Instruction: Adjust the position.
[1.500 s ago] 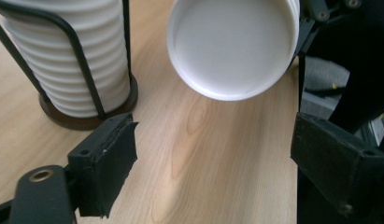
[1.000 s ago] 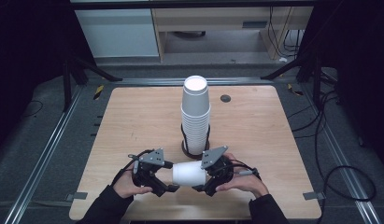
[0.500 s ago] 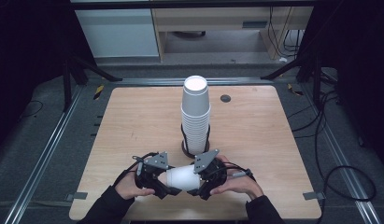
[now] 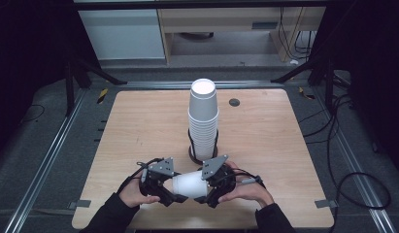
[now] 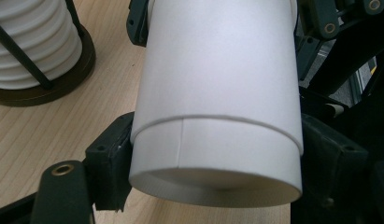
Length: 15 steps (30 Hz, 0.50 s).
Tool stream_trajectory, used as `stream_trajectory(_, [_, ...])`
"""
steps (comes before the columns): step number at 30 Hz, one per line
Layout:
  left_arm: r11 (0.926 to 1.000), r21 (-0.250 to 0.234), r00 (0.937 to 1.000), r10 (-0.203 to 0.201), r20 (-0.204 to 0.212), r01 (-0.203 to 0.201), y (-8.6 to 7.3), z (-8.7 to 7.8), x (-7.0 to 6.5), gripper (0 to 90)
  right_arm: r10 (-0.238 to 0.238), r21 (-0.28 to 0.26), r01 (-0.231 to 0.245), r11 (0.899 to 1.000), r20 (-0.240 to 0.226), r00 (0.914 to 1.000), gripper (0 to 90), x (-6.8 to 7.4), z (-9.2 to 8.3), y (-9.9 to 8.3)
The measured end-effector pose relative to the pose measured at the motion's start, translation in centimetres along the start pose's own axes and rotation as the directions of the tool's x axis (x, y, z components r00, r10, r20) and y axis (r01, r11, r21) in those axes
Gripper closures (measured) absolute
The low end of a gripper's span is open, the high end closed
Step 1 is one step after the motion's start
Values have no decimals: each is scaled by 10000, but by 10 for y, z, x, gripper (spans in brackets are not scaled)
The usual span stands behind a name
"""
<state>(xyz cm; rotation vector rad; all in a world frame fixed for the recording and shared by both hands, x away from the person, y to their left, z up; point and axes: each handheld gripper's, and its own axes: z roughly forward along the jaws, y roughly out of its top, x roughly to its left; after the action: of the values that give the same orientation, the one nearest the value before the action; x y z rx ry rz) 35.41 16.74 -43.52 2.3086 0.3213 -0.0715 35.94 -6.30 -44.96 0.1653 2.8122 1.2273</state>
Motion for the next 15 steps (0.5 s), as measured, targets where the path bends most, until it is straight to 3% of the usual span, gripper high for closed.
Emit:
stream_trajectory(11, [9998,171,9993,-54,-378,61,-4,-3,5,215,264,-648,-241,9976,345,9991,49,-4,-18,2])
stream_trajectory(15, [9997,45,9978,-223,-631,226,-7,-9,9,215,556,-1436,-469,9885,568,9968,50,-7,-36,3])
